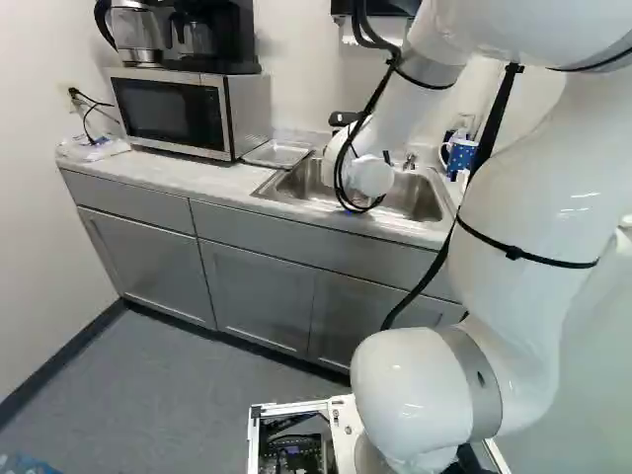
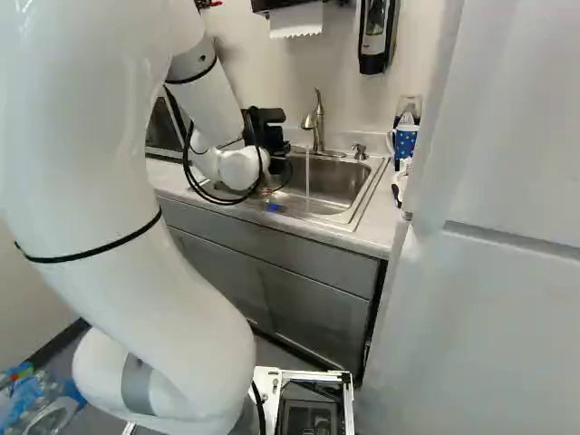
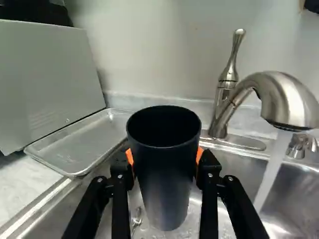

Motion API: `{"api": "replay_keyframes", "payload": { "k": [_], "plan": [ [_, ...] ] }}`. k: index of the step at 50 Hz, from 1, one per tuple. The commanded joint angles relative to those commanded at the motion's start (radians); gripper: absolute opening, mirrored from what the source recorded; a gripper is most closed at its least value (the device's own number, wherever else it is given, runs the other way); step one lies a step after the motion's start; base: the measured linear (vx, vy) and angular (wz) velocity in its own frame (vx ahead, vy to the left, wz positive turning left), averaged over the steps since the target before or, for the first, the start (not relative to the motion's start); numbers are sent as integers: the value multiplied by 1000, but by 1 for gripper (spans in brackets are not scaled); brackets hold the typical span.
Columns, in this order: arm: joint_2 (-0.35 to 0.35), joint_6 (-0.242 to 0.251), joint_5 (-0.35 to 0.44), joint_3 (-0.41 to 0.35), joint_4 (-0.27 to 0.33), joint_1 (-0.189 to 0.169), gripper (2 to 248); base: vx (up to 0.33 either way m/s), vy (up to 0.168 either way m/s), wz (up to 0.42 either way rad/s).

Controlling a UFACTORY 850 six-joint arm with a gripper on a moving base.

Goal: Rinse the cup and place it in the tray

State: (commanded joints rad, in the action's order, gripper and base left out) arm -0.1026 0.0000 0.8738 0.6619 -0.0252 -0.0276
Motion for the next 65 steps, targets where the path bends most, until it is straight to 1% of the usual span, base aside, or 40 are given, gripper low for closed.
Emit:
{"api": "replay_keyframes", "payload": {
  "k": [14, 36, 48, 65],
  "plan": [
    [17, 0, 4, -50, 0, -34, 125, 0, 0, 0],
    [-28, 0, 53, -55, 0, -46, 125, 0, 0, 0],
    [-33, 0, 91, -50, 0, -78, 125, 0, 0, 0],
    [-45, 0, 96, -37, 0, -130, 125, 0, 0, 0]
  ]
}}
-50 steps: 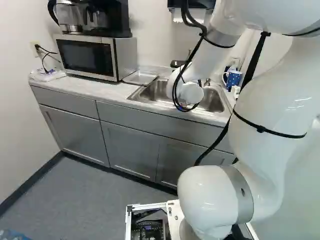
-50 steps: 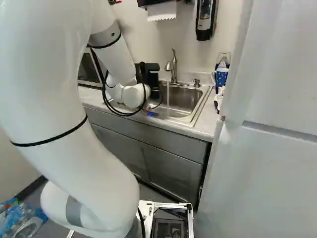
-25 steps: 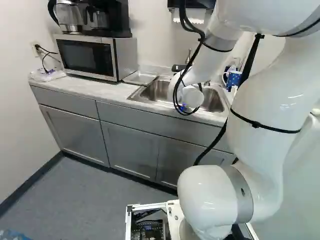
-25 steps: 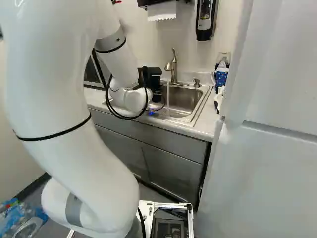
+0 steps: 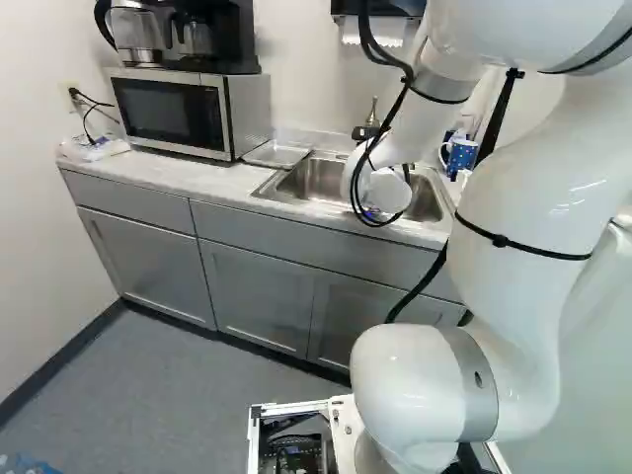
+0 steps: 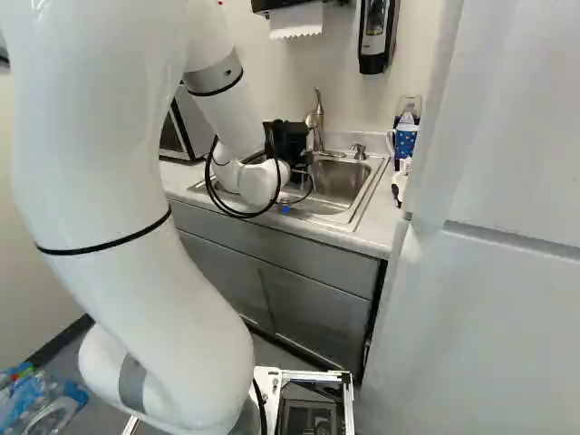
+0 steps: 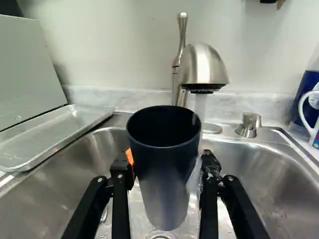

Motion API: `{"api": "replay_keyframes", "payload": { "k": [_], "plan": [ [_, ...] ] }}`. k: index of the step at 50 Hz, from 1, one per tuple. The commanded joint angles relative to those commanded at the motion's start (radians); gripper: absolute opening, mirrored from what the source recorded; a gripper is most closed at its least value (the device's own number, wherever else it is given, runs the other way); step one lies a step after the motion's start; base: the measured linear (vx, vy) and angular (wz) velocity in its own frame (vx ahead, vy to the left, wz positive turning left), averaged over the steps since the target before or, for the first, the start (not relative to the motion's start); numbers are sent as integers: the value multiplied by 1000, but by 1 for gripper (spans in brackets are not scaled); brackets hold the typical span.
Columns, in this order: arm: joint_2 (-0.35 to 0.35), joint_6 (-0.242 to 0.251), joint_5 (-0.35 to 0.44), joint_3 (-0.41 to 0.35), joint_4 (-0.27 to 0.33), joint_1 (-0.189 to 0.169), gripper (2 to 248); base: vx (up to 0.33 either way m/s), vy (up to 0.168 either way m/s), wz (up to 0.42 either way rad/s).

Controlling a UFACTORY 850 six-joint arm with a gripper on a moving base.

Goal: Rinse the cup and place it in the tray

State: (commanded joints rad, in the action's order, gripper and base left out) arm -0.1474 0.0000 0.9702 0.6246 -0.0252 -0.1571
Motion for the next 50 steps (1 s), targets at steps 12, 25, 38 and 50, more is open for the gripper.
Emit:
{"api": "replay_keyframes", "payload": {
  "k": [12, 25, 38, 50],
  "plan": [
    [-11, 0, 0, 12, 0, -36, 125, 0, 0, 0],
    [-11, 0, 0, 12, 0, -35, 125, 0, 0, 0],
    [-11, 0, 0, 12, 0, -35, 125, 0, 0, 0],
    [-11, 0, 0, 12, 0, -35, 125, 0, 0, 0]
  ]
}}
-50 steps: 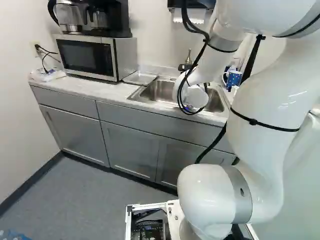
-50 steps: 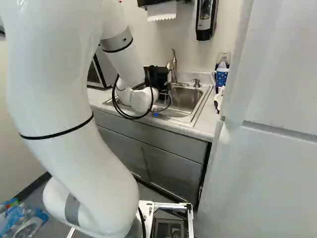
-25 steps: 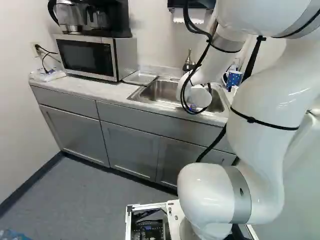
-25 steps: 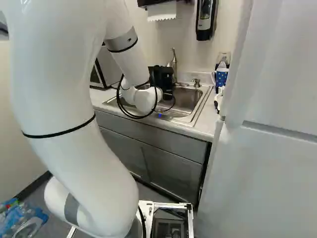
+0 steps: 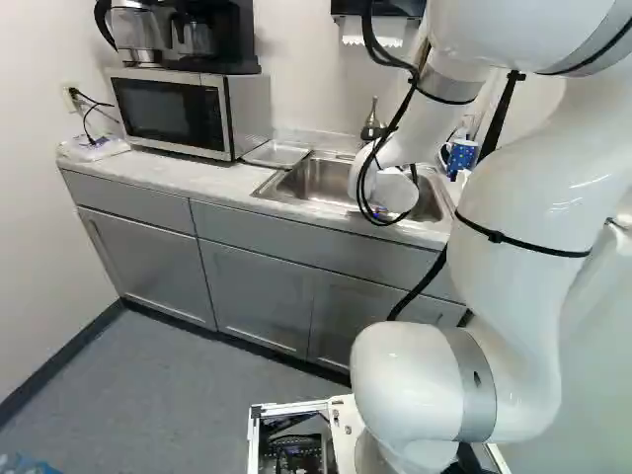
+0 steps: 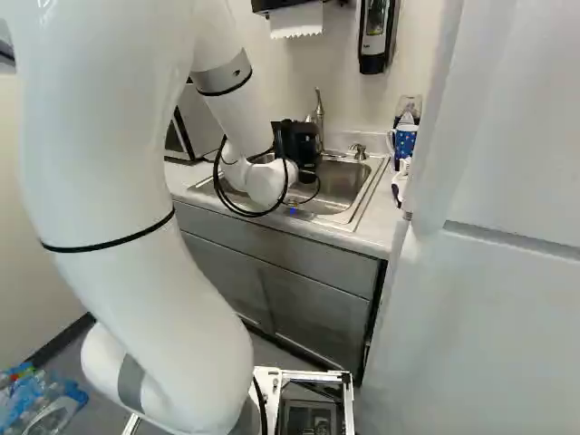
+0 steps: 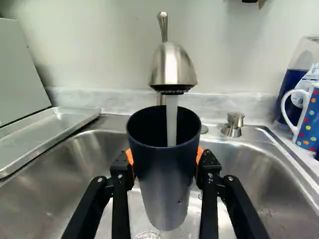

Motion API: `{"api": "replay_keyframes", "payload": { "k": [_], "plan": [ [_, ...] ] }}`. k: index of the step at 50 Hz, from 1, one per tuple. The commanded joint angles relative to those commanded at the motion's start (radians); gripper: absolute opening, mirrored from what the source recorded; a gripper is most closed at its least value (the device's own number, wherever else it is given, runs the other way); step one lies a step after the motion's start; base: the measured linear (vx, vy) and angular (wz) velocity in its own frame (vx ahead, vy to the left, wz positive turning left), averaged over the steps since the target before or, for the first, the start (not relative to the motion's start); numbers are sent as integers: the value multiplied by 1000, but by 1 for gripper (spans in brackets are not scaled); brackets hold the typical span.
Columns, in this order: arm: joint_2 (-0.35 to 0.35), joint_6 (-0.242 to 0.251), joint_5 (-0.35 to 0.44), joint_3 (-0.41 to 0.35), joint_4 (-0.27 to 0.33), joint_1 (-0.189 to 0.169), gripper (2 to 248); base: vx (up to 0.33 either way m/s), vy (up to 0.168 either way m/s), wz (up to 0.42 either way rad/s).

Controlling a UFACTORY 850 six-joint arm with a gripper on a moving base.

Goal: Rinse the cup and place it in the tray

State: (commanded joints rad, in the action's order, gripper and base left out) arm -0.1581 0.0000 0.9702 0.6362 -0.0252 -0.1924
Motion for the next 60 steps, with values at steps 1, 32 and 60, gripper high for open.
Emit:
{"api": "replay_keyframes", "payload": {
  "k": [1, 32, 60],
  "plan": [
    [0, 0, 0, 0, 0, 0, 125, 0, 0, 0],
    [0, 0, 0, 0, 0, 0, 125, 0, 0, 0],
    [0, 0, 0, 0, 0, 0, 125, 0, 0, 0]
  ]
}}
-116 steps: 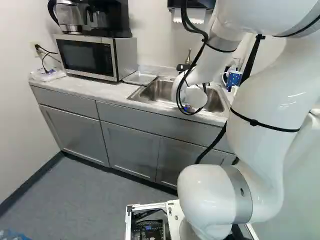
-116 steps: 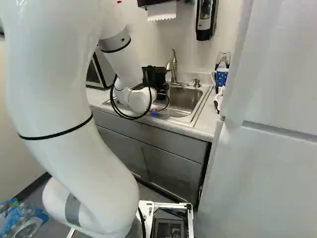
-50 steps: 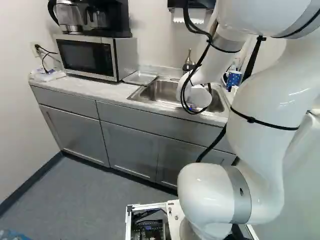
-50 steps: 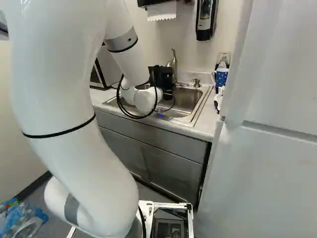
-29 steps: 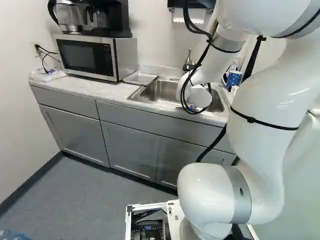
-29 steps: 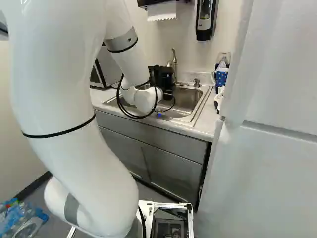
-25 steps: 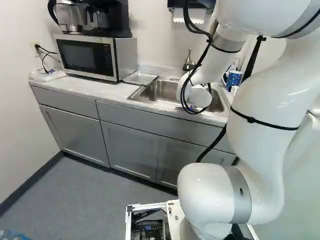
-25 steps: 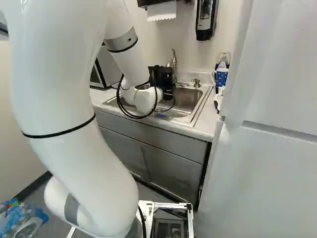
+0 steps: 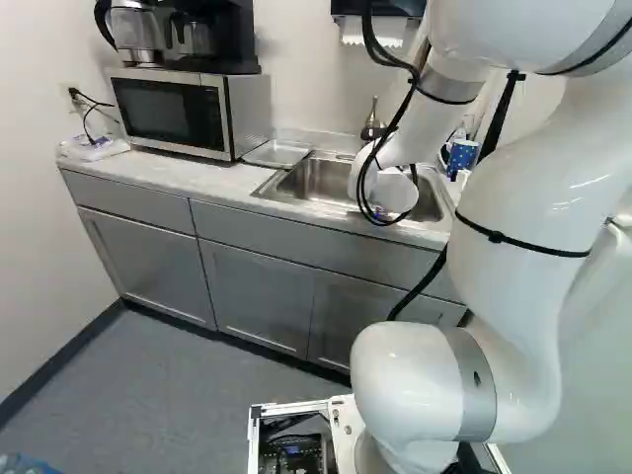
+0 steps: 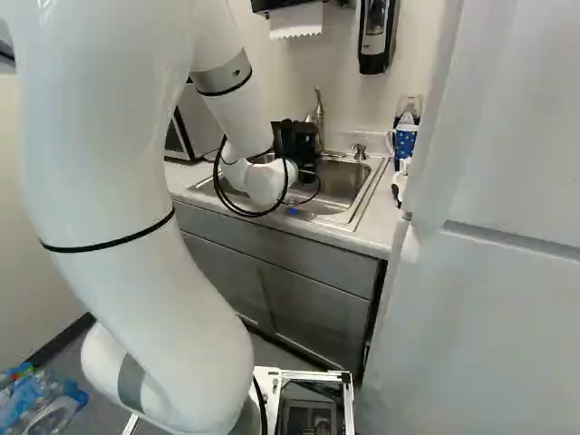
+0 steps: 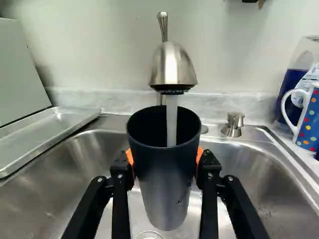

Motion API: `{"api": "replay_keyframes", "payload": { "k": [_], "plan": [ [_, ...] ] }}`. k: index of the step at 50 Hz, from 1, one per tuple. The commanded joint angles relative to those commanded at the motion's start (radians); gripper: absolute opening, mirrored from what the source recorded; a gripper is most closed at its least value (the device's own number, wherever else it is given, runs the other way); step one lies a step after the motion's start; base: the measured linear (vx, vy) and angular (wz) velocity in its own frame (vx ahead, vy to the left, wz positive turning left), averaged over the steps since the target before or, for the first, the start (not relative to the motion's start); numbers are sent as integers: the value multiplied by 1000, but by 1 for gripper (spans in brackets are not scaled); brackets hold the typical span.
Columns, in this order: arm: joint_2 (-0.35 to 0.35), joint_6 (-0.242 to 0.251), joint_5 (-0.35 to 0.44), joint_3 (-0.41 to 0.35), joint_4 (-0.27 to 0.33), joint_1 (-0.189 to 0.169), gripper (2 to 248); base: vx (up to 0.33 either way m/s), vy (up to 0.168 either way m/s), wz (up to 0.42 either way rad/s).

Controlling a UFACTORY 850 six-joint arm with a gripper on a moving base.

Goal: Rinse the cup and place it in the tray

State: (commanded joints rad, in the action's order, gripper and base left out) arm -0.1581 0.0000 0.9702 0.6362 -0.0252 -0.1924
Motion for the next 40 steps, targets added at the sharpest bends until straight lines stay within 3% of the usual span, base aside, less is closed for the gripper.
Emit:
{"api": "replay_keyframes", "payload": {
  "k": [40],
  "plan": [
    [0, 0, 0, 0, 0, 0, 125, 0, 0, 0]
  ]
}}
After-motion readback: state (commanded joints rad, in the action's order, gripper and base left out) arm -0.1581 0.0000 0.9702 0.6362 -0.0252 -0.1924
